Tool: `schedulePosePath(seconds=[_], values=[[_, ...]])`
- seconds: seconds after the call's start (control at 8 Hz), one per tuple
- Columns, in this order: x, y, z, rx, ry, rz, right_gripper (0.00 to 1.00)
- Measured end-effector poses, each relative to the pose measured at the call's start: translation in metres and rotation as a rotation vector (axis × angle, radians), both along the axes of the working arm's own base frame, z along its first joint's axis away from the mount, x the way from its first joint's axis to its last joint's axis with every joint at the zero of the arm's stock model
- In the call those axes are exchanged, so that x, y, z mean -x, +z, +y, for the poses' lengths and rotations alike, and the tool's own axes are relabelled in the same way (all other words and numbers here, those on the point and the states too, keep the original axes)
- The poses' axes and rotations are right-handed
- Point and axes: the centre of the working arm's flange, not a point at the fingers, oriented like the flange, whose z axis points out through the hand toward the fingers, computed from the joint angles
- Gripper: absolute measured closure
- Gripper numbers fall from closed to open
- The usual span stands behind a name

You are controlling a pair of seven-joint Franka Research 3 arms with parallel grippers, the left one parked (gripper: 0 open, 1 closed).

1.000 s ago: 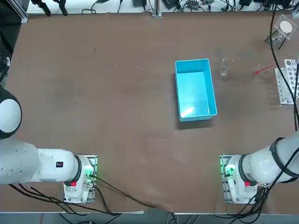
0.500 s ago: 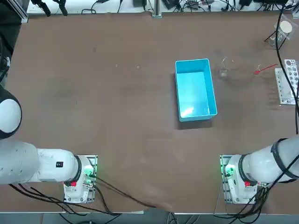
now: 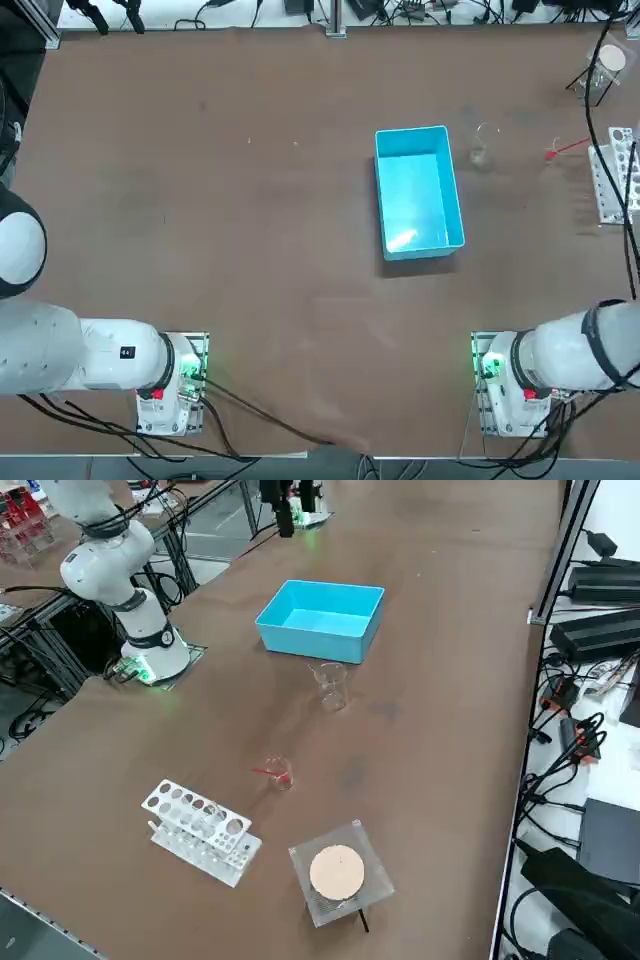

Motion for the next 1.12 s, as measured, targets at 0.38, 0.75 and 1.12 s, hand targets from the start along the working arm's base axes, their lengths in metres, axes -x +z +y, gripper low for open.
schedulePosePath(seconds=[0.38,0.75,1.12], values=[[0.0186,0.0045,0.0,-0.007,0.027,0.009,0.0],[0.0159,0.0033,0.0022,-0.009,0.029,-0.001,0.0],[0.0133,0.0007,-0.0004,-0.008,0.024,-0.002,0.0]])
